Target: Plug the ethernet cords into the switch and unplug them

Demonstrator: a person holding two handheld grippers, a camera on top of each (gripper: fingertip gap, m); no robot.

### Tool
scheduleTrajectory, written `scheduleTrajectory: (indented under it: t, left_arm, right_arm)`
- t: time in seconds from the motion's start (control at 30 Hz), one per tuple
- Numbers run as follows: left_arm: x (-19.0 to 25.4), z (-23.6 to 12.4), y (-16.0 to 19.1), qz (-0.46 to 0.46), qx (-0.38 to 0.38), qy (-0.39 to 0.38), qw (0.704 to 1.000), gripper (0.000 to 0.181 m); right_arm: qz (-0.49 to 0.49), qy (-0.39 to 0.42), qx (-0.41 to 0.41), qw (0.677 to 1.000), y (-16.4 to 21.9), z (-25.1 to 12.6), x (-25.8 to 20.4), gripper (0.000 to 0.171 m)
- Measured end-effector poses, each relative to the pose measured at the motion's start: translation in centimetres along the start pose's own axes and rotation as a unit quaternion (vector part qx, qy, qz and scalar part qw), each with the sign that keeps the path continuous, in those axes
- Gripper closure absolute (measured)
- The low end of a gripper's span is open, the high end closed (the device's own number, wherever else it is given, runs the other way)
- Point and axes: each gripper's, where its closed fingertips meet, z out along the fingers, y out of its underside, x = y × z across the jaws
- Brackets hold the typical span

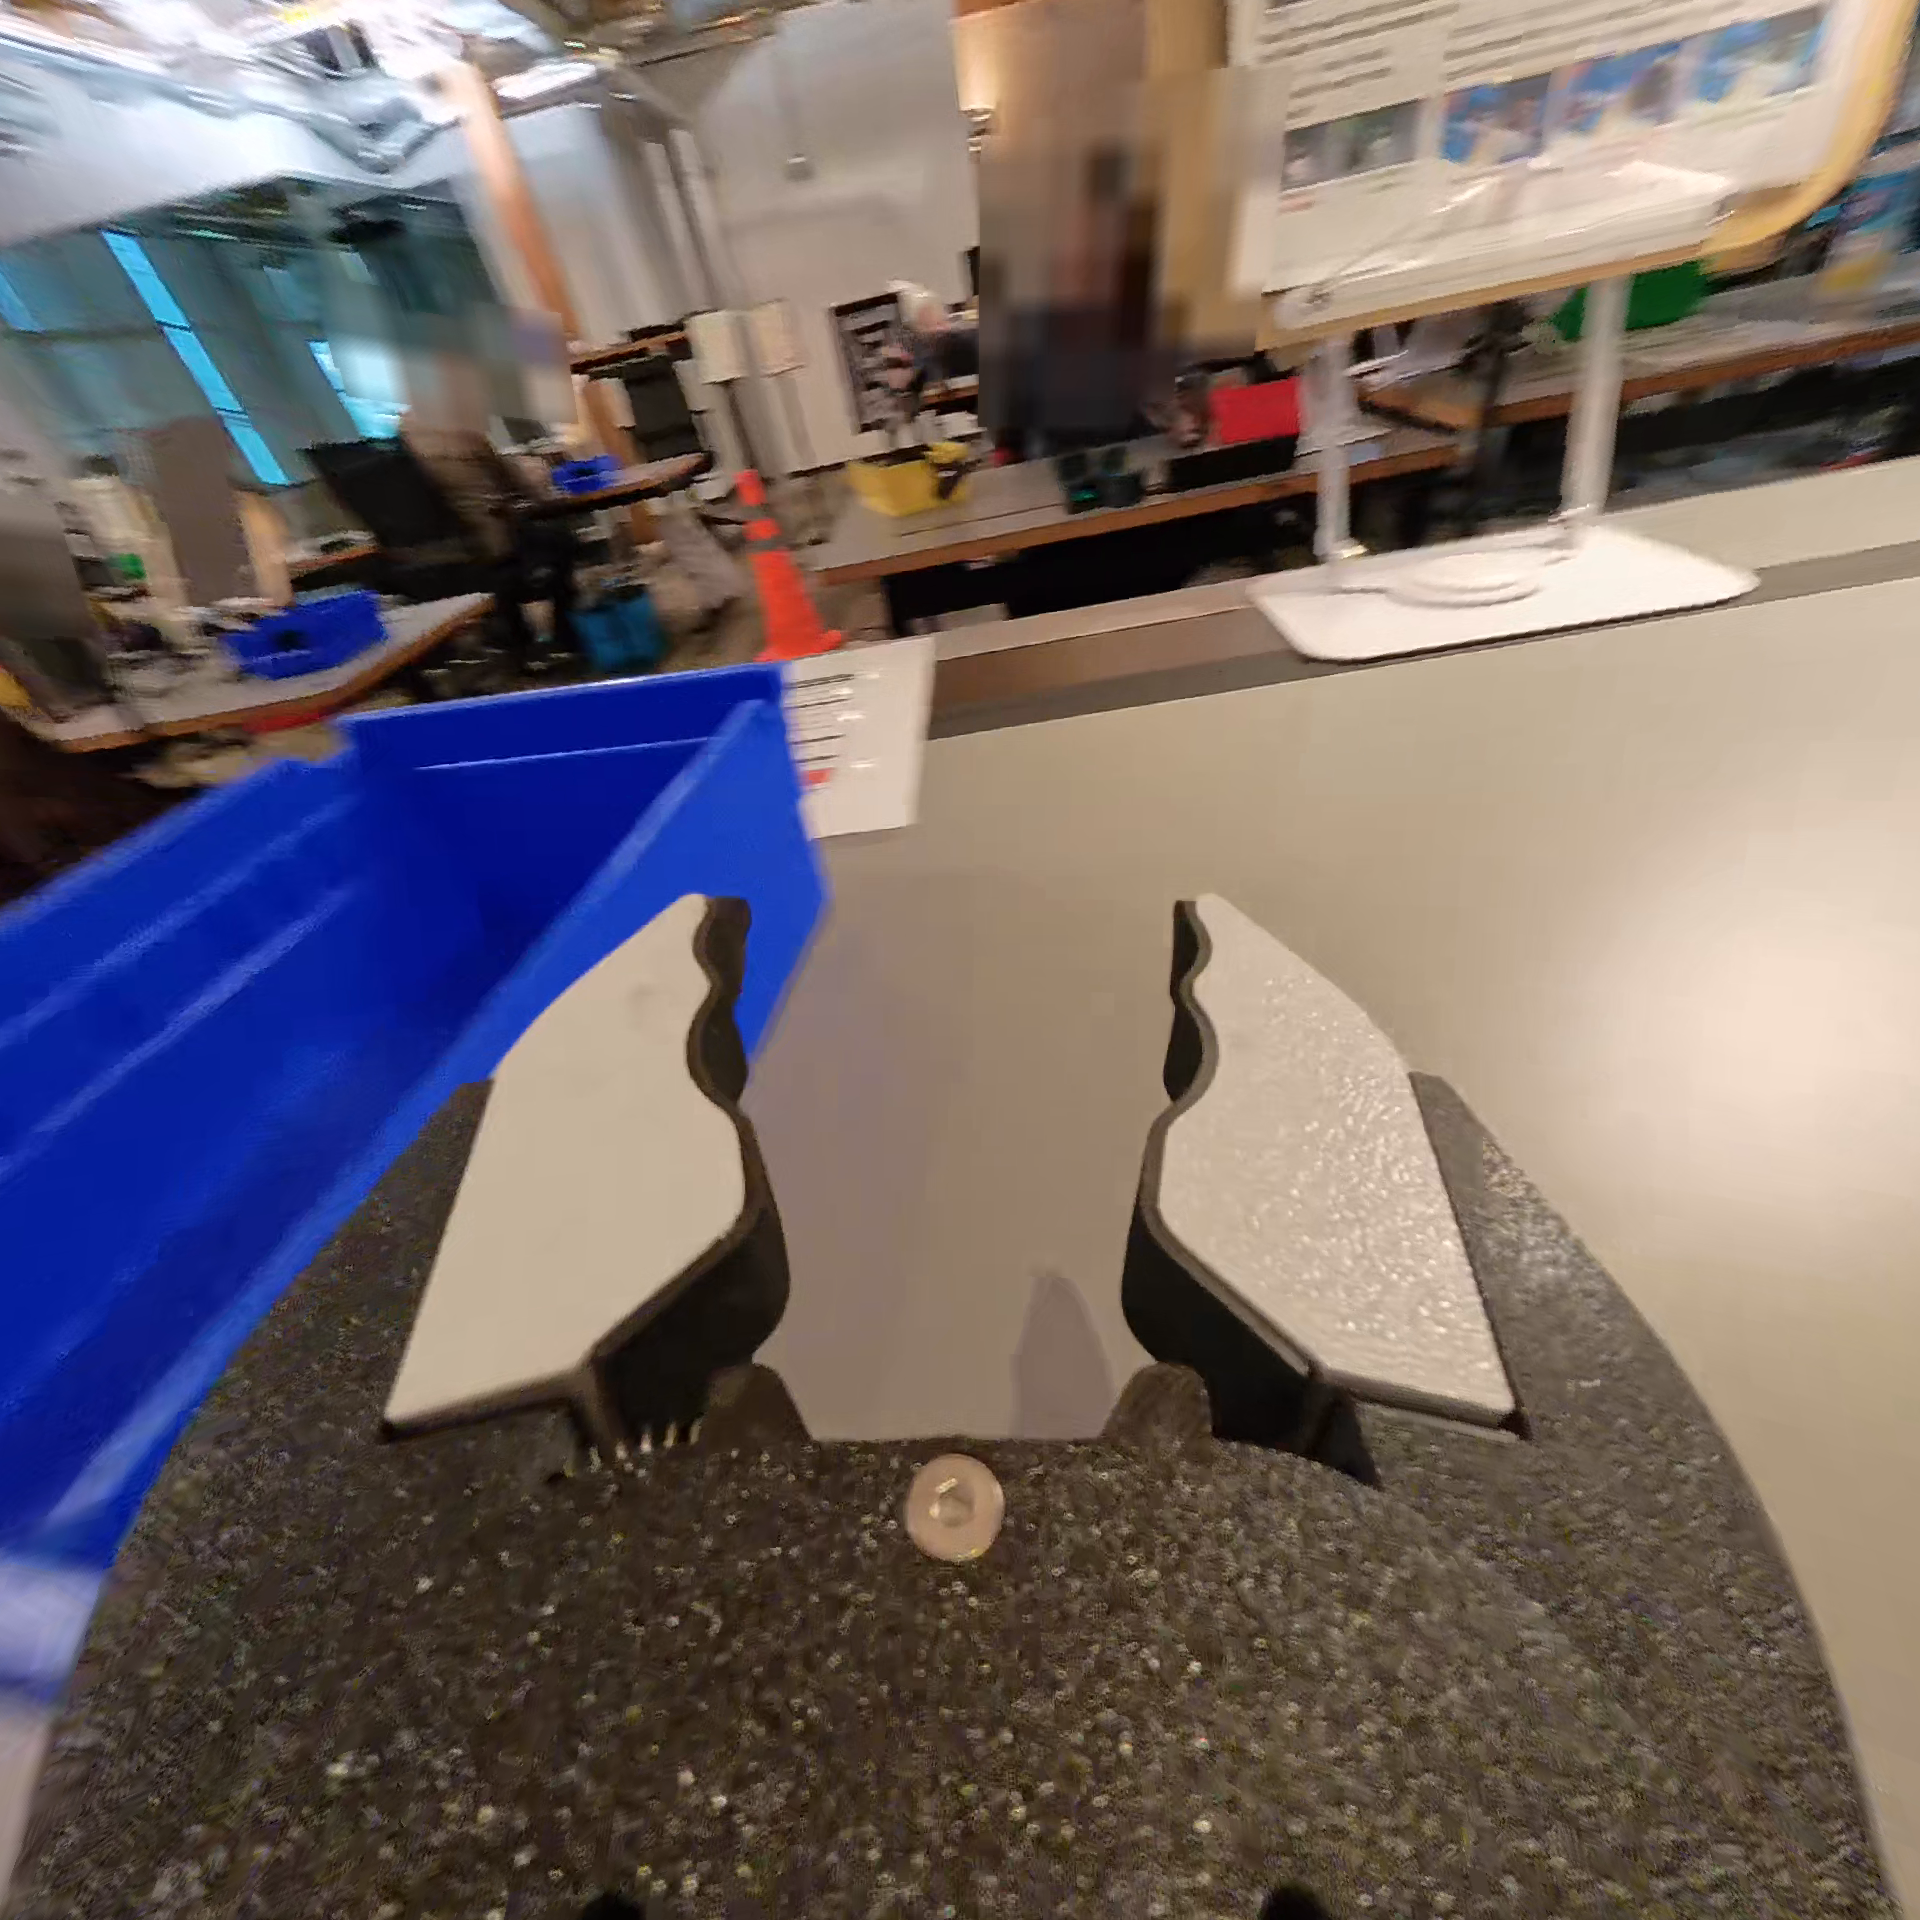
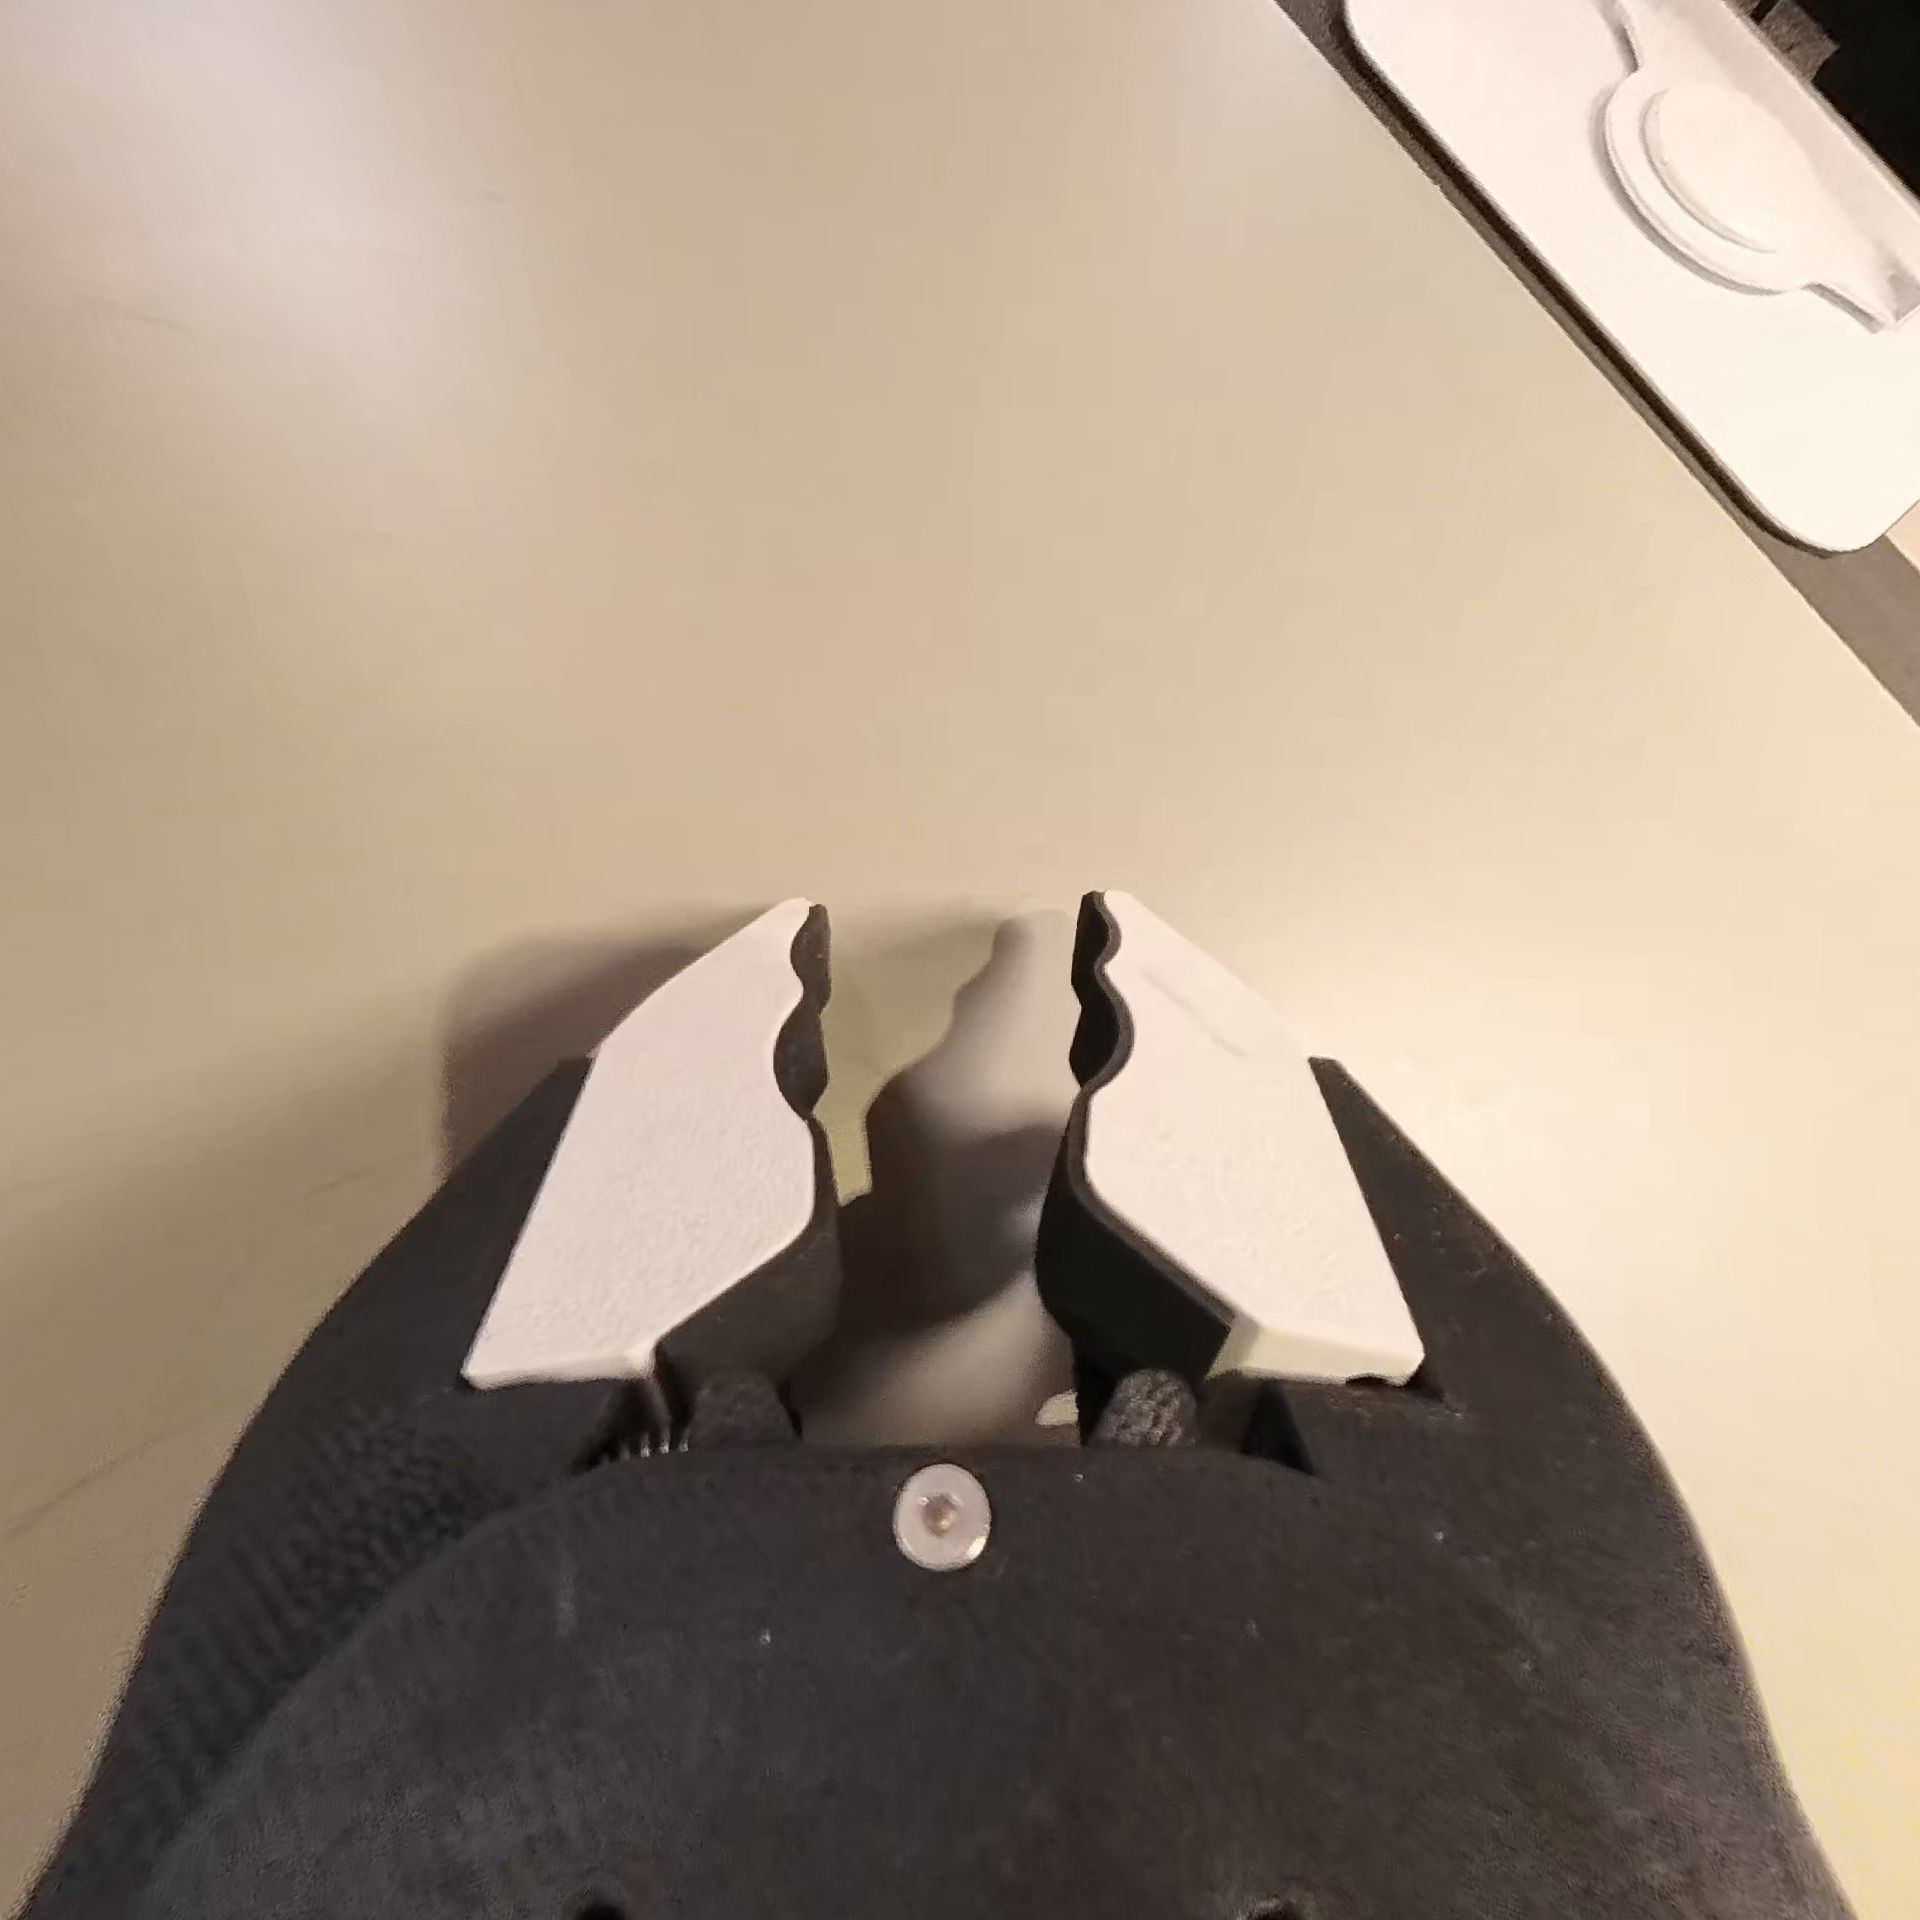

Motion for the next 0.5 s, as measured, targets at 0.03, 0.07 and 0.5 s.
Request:
scheduleTrajectory:
  t: [0.03,0.07,0.5]
  left_arm:
    - [-1.6,-0.9,-0.1,0.019,-0.01,-0.029,0.999,0.101]
    - [-3.3,-1.7,0.0,0.038,-0.029,-0.054,0.997,0.1]
    - [-12.2,-1.6,8.8,0.053,-0.295,-0.095,0.949,0.118]
  right_arm:
    - [-0.002,0.0,0.001,1.0,0.0,0.0,0.0,0.126]
    - [-0.003,-0.001,0.001,1.0,0.0,0.0,-0.1,0.126]
    - [-0.002,-0.02,-0.001,1.0,0.1,0.0,-0.4,0.126]
